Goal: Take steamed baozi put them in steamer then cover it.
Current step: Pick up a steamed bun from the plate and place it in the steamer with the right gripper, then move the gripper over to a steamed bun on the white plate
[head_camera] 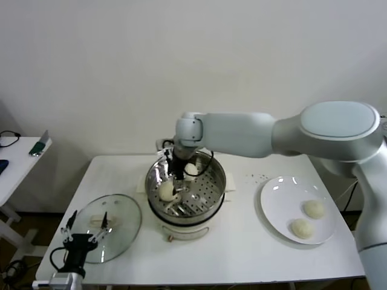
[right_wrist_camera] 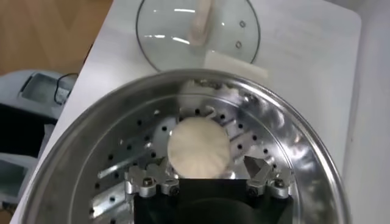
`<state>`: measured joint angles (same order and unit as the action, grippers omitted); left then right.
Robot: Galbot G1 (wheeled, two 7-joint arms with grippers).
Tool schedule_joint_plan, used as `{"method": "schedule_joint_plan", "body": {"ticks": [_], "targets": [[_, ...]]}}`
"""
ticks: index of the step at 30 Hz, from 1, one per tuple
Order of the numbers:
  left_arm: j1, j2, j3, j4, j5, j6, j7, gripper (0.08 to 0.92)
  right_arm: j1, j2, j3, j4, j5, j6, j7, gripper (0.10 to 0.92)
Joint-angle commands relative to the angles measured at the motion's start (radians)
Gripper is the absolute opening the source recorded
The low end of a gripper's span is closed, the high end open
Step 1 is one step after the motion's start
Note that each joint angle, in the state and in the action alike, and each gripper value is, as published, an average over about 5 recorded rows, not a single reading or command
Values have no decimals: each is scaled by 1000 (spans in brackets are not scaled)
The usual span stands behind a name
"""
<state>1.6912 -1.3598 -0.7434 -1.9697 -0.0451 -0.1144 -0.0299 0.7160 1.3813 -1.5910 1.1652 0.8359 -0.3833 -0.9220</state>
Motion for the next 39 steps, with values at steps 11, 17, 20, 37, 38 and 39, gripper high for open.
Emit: {"method": "schedule_joint_plan", "body": {"ticks": [11, 17, 20, 37, 38, 39], "targets": [[-14, -2, 3, 24, 15, 6, 0, 823, 197, -647, -125, 359, -334, 100, -124, 823], [-7, -10, -9, 26, 16, 9, 0, 823, -8, -858, -18, 391, -514, 104, -123, 823], [-1, -12, -15, 25, 23, 10, -1, 823, -168, -928, 96, 370, -615, 116, -129, 823], [9, -44, -21, 17, 66, 20, -6, 823, -660, -972, 509, 218, -872, 180, -171, 823], [10, -44, -22, 17, 66, 20, -6, 823, -662, -967, 512, 212, -875, 181, -171, 823], [12, -45, -24, 17, 67, 19, -7, 823, -665, -960, 515, 205, -878, 182, -171, 823]]}}
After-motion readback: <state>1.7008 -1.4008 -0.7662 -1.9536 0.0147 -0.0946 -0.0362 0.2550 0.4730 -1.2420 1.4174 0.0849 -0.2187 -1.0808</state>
